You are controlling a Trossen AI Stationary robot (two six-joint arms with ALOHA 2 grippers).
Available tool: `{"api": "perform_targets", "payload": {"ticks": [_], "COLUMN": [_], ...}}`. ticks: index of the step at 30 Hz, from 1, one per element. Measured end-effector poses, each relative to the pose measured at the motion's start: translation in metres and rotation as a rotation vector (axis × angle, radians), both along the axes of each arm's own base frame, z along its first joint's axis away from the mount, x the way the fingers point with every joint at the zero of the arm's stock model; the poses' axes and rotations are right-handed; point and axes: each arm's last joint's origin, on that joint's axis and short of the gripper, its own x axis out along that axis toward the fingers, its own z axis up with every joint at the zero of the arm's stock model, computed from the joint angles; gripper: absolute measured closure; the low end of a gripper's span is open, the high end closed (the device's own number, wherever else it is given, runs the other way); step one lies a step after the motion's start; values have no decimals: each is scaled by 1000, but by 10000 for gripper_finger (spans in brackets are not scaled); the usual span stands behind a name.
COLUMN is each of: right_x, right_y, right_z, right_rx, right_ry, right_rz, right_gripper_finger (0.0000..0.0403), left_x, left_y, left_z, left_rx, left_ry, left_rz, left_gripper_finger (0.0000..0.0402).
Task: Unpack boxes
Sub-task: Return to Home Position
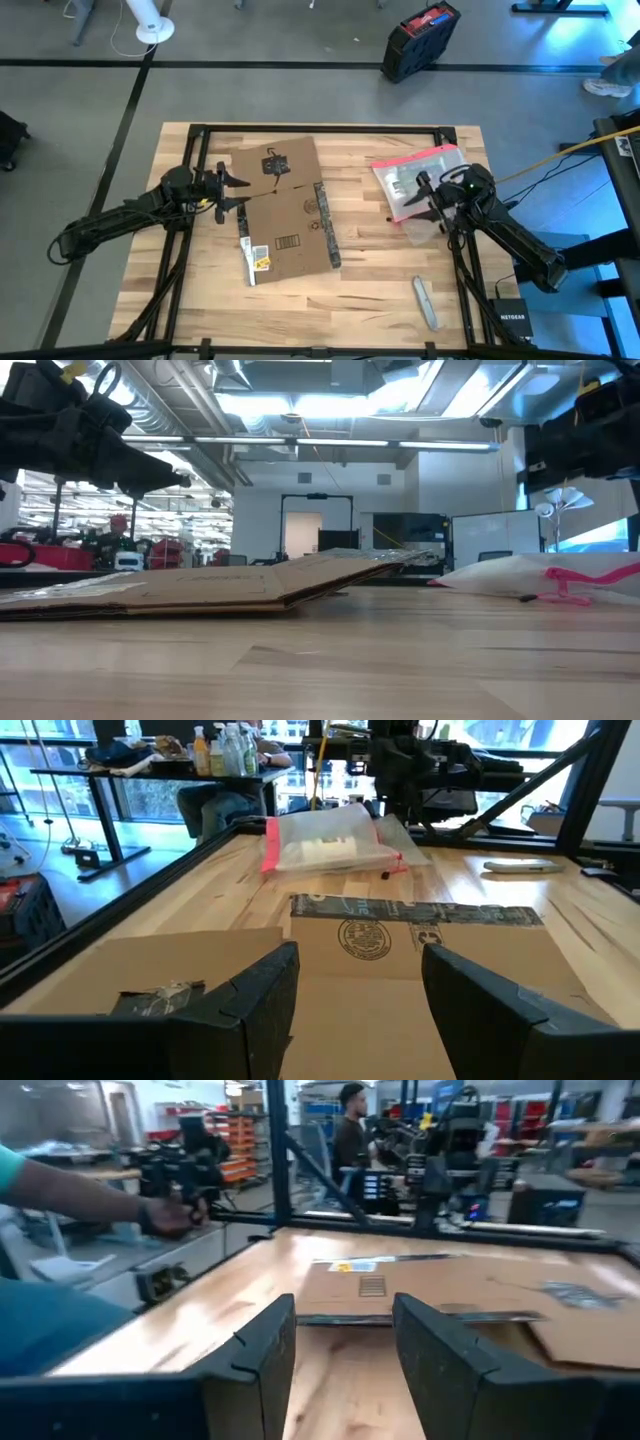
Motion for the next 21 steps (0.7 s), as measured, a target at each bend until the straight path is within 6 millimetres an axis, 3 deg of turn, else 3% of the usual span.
{"api": "perform_targets", "payload": {"ticks": [10, 21], "right_x": [-1, -1], "right_y": [3, 3], "right_z": [-1, -2], "right_rx": [26, 33], "right_ry": [14, 21], "right_rz": [105, 104], "right_gripper_finger": [242, 242], "left_x": [0, 0], "left_y": [0, -11], "left_z": [0, 2], "left_rx": [-129, -171], "left_ry": [-26, -31], "left_rz": [0, -353], "left_gripper_finger": [196, 196]}}
